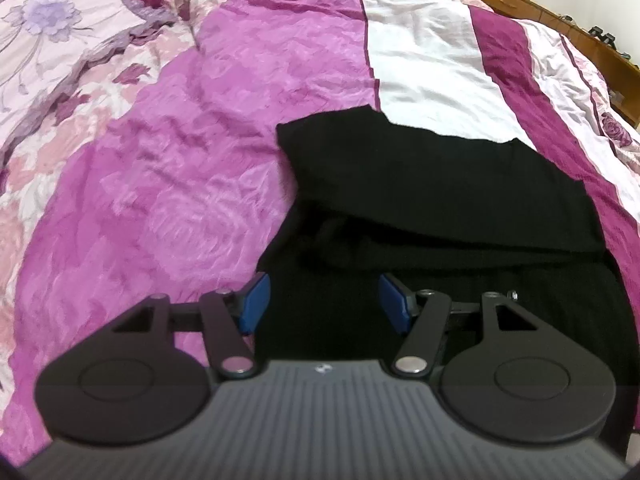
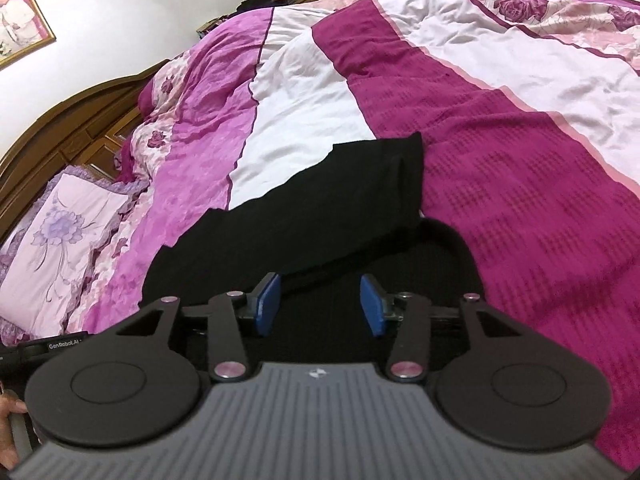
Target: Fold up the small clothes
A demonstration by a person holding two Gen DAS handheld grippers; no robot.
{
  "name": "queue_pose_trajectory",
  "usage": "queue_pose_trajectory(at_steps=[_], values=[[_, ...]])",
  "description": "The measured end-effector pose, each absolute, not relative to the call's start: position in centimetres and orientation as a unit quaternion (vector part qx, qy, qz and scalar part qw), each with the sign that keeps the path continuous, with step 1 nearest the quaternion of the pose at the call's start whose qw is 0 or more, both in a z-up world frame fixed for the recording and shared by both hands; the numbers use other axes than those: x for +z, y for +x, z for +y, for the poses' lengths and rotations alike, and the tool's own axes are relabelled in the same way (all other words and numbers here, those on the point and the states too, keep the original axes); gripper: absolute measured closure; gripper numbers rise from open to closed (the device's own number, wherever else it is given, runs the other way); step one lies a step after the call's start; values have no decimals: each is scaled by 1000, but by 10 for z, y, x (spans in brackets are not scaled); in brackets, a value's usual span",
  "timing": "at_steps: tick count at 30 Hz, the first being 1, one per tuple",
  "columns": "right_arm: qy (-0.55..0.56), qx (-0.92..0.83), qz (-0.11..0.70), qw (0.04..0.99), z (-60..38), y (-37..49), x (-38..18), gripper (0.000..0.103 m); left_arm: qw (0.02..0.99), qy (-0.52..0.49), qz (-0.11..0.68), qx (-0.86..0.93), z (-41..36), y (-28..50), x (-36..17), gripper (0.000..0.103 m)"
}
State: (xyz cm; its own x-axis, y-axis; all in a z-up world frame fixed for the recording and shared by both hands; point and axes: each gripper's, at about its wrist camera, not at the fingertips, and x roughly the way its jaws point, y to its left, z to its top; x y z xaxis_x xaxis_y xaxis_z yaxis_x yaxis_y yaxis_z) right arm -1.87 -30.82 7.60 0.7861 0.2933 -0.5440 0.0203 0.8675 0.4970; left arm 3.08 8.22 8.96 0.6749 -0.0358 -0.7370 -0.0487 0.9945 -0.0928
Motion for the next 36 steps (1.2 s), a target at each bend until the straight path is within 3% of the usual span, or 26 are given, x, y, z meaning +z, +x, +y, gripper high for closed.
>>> queue_pose_trajectory(at_steps=[13, 17, 21, 36], values=[[229, 67, 346, 907, -316, -61, 70, 48, 908, -36, 417, -9, 82, -18, 86, 41], [220, 59, 356, 906, -319, -73, 65, 39, 903, -41, 427, -16, 79, -26, 78, 41], [219, 49, 369, 902, -324, -84, 56, 37, 897, -37, 440, -17, 76, -31, 70, 41], [200, 16, 414, 888, -332, -106, 32, 35, 880, -35, 472, -40, 66, -42, 54, 41]])
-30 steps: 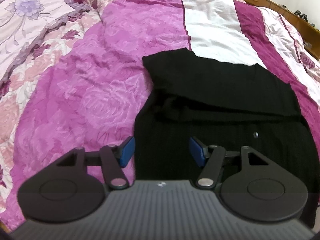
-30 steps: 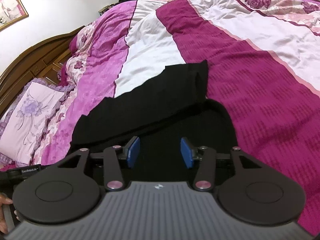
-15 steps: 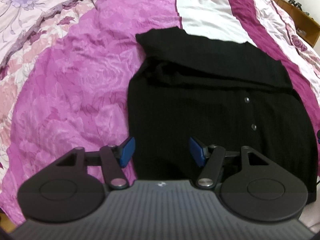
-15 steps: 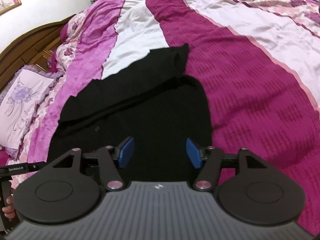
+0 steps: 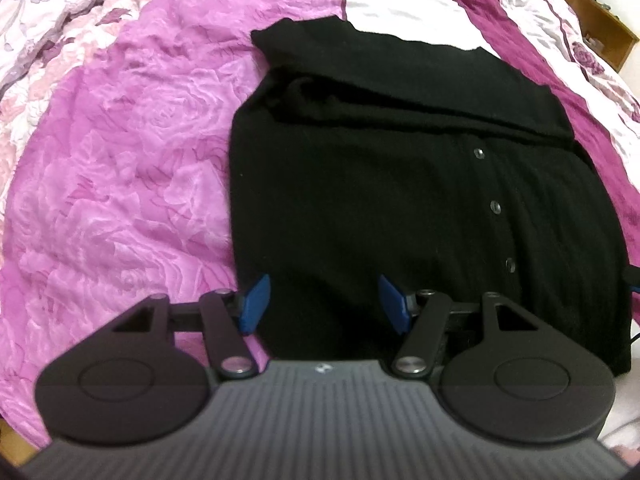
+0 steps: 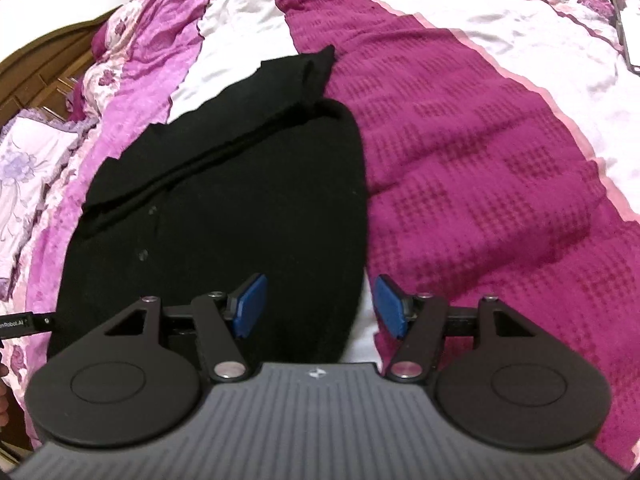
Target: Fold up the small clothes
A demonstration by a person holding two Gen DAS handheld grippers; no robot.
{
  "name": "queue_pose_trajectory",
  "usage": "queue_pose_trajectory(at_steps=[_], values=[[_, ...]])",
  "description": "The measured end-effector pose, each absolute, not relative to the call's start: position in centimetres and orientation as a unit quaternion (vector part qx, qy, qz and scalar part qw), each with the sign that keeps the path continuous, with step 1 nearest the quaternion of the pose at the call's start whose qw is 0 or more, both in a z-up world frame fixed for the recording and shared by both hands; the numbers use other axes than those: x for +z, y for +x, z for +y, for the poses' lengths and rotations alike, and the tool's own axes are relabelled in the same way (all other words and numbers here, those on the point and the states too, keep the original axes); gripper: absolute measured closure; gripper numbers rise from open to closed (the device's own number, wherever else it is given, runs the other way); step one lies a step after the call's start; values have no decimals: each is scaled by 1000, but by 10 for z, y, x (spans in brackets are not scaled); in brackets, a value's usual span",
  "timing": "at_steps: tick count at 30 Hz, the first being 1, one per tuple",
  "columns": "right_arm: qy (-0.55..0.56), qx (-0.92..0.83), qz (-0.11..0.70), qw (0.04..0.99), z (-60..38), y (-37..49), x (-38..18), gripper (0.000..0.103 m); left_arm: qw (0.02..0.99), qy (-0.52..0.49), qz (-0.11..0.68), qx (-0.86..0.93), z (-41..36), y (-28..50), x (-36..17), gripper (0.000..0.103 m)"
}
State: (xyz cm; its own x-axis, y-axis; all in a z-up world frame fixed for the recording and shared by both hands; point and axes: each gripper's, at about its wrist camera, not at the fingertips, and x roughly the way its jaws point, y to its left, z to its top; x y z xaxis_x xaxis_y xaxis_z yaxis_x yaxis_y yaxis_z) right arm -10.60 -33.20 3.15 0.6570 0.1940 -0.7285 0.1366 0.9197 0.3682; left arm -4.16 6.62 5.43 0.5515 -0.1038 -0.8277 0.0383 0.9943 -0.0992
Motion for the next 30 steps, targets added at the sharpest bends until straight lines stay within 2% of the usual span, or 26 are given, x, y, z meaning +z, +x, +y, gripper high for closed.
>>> queue_pose_trajectory(at_steps=[11, 30], values=[[196, 6, 434, 879, -341, -110, 24, 35, 870, -48, 488, -57, 68, -41, 47, 41], [207, 44, 447, 869, -329, -103, 11, 34, 882, -27, 470, -13, 72, -46, 50, 41]])
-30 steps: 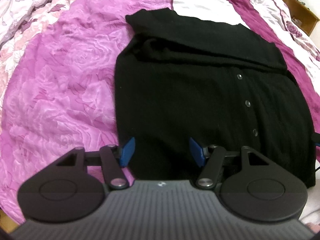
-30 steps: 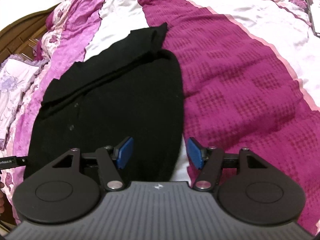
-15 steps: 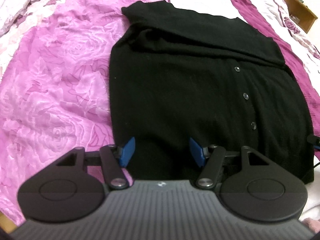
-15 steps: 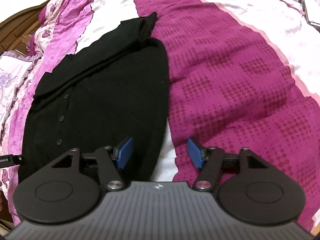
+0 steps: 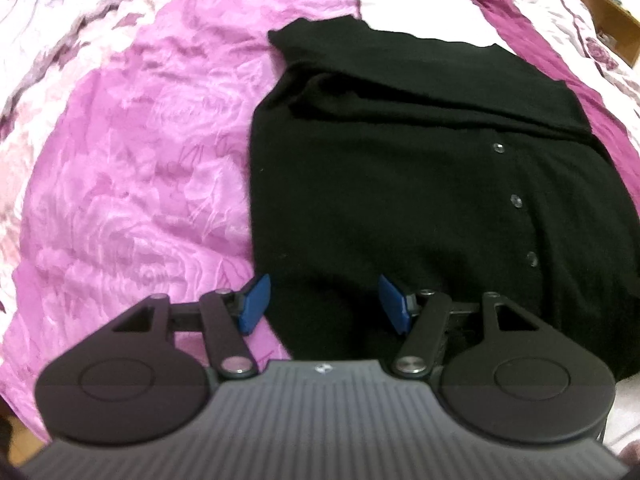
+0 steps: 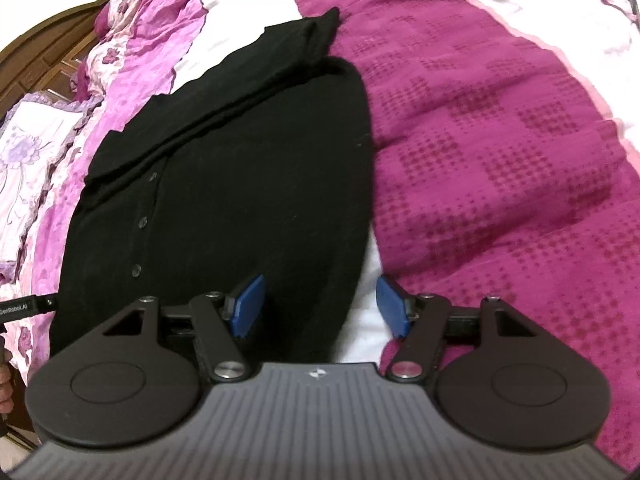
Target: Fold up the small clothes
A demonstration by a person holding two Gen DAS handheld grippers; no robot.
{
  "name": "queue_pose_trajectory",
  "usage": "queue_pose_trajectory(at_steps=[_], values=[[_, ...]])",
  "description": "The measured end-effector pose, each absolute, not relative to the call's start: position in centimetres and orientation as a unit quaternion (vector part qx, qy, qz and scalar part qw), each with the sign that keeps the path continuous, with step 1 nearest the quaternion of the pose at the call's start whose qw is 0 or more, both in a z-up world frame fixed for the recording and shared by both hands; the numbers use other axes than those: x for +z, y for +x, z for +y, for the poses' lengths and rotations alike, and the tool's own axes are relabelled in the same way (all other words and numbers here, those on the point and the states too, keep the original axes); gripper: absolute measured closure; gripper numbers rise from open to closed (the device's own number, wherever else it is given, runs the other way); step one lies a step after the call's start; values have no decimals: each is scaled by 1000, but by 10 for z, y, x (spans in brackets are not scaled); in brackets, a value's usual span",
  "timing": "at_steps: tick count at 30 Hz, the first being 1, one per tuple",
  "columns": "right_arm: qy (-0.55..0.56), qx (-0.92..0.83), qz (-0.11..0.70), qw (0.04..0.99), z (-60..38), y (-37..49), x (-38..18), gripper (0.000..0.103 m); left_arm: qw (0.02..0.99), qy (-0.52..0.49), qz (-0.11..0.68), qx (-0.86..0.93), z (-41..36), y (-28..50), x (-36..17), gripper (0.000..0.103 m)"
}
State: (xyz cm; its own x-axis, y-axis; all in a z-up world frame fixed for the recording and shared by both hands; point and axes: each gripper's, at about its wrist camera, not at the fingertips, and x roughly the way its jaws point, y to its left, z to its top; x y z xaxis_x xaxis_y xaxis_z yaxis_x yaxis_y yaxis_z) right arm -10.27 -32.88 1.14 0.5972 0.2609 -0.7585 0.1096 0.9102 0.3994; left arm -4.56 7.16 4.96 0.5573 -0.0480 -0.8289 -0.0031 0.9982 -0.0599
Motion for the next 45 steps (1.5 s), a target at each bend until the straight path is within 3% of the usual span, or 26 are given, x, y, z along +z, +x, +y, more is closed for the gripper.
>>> queue_pose_trajectory(at_steps=[12, 22, 23, 25, 26, 27, 28, 30, 32, 36, 45], values=[[214, 59, 449, 866, -324, -100, 7, 33, 893, 2, 450, 20, 74, -50, 52, 41], [238, 75, 441, 862, -323, -99, 3, 33, 867, -100, 485, -65, 85, -37, 27, 42], [240, 77, 439, 863, -323, -98, 2, 34, 867, -106, 482, -64, 84, -36, 24, 43], [246, 78, 434, 863, -325, -98, 0, 35, 871, -100, 477, -66, 81, -36, 24, 55], [252, 77, 431, 863, -326, -98, 0, 37, 871, -100, 476, -70, 81, -36, 25, 67], [255, 78, 430, 863, -327, -98, -1, 45, 870, -105, 476, -75, 81, -36, 24, 81], [257, 77, 428, 863, -328, -98, -1, 52, 868, -114, 477, -80, 82, -37, 24, 87], [262, 69, 428, 862, -331, -98, -3, 78, 868, -130, 472, -85, 85, -40, 25, 91], [276, 72, 425, 859, -335, -98, -3, 89, 871, -132, 464, -90, 86, -42, 30, 92], [301, 94, 404, 858, -339, -102, 6, 95, 886, -133, 431, -106, 83, -47, 49, 93], [350, 126, 350, 860, -346, -90, 27, 96, 910, -127, 380, -104, 79, -27, 81, 96]])
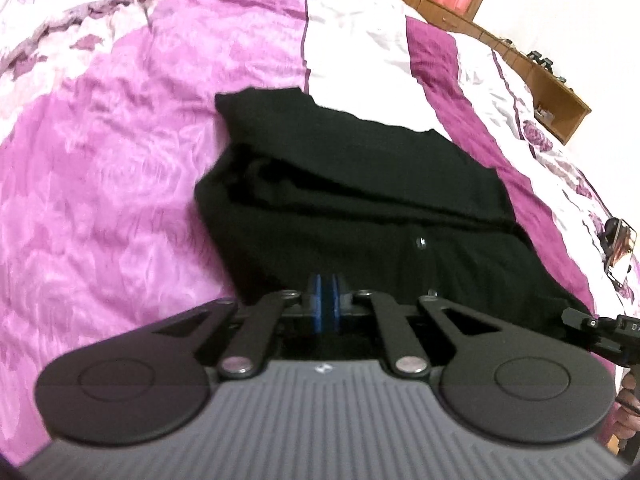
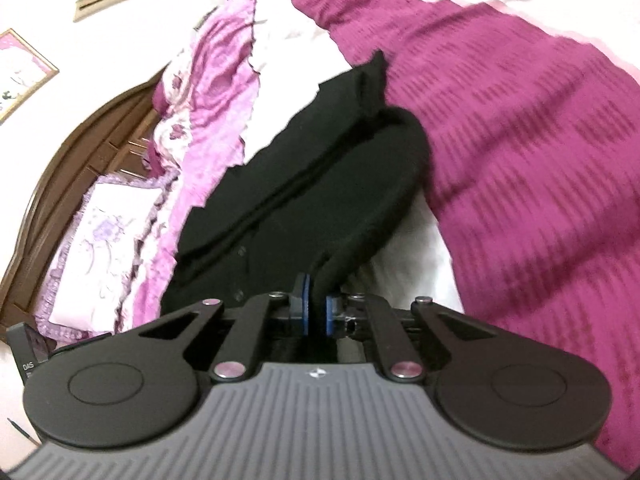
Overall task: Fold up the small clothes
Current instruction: 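Grasp the folded black cardigan edge with the left gripper while the right gripper grasps it too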
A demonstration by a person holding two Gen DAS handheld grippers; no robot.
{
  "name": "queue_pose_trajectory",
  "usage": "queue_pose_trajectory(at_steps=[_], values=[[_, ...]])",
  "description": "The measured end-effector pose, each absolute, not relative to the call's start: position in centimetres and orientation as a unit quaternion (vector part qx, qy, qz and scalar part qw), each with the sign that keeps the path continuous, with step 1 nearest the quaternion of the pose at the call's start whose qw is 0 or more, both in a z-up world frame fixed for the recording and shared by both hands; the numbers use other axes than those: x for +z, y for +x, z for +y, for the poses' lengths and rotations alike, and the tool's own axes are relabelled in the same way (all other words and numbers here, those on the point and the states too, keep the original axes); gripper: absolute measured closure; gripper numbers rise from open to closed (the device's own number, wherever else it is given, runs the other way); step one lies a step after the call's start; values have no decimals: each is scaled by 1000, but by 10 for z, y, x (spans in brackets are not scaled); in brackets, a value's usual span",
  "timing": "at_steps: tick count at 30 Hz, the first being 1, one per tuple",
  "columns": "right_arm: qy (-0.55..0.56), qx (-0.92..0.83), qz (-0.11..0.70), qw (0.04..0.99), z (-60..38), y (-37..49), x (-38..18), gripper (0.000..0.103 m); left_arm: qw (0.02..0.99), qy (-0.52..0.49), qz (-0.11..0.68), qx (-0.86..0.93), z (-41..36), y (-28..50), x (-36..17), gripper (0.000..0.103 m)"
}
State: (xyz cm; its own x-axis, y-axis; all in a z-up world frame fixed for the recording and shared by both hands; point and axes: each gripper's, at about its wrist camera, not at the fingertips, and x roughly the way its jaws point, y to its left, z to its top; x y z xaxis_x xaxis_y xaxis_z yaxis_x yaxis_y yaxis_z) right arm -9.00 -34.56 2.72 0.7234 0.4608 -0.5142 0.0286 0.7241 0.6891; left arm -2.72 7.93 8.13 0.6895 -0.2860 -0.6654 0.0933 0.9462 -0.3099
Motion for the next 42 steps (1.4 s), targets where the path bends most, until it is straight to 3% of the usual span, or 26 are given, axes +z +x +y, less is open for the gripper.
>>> queue_pose_trajectory(at_steps=[11, 13, 15, 17, 24, 32, 34, 35, 42], values=[[327, 138, 330, 875, -336, -81, 43, 98, 888, -118, 441, -53, 91, -30, 63, 93], [327, 137, 332, 874, -335, -81, 41, 98, 885, -116, 451, -34, 96, -33, 59, 84], [329, 135, 334, 873, -335, -82, 39, 98, 884, -114, 454, -22, 100, -37, 56, 58], [331, 133, 335, 872, -335, -84, 38, 98, 884, -108, 454, -18, 102, -41, 54, 52], [335, 132, 338, 870, -336, -89, 36, 98, 871, -80, 485, -21, 95, -38, 44, 52], [337, 124, 341, 869, -336, -94, 34, 98, 850, -137, 500, -90, 83, -46, 19, 54], [337, 122, 343, 868, -337, -93, 34, 98, 855, -136, 491, -100, 80, -47, 19, 71], [337, 122, 344, 868, -337, -92, 33, 98, 853, -142, 490, -110, 79, -47, 20, 92], [362, 129, 331, 862, -345, -91, 27, 98, 875, -165, 432, -139, 78, -44, 52, 93]])
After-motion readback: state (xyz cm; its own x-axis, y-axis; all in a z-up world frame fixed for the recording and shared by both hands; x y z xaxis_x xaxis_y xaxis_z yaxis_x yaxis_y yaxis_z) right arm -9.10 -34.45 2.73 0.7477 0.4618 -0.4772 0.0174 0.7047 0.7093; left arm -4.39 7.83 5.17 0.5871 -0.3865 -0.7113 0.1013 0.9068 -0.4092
